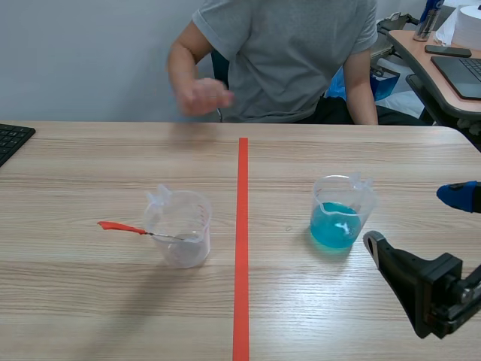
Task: Do the redox reaction experiment.
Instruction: 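Lift the metal plate out of the left beaker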
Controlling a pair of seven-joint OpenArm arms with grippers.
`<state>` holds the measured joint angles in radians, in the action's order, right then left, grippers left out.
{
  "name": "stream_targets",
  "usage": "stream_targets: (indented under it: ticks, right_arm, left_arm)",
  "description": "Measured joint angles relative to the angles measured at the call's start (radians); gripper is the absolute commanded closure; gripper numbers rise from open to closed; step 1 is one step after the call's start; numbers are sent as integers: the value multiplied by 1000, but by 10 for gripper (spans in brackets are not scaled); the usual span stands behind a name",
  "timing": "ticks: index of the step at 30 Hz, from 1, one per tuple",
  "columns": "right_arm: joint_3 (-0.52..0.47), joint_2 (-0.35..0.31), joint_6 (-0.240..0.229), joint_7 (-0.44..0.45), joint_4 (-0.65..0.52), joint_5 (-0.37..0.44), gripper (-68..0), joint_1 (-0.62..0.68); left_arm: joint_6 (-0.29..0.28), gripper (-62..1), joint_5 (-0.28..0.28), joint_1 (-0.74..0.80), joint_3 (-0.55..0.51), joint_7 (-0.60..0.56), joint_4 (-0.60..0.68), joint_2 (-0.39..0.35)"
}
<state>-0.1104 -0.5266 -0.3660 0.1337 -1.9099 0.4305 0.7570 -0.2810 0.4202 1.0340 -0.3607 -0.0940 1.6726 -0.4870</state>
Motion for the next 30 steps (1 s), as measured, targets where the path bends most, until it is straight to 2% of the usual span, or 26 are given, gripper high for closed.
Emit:
stream_targets:
  ticks: [4,8,12,16,21,25,30]
  right_arm:
    - [0,0,0,2,0,0,-679,0]
    - [0,0,-1,9,0,-5,-679,0]
    - [0,0,-2,27,0,-32,-679,0]
    - [0,0,-26,42,0,-49,-679,0]
    - [0,0,-28,76,0,-51,-679,0]
    - [0,0,-36,111,0,-109,-679,0]
    - [1,0,-85,132,0,-128,-679,0]
  left_arm:
    - [-1,-572,9,-1,0,-17,-148,5]
    - [-2,-572,19,-2,0,-92,-276,5]
    - [-53,-572,18,-35,8,-97,-389,5]
    - [-49,-572,3,-106,63,-97,-504,5]
    - [-49,-572,-39,-191,150,-97,-632,5]
    - [-50,-572,-53,-250,201,-97,-711,5]
    - [-49,-572,-53,-309,231,-99,-769,5]
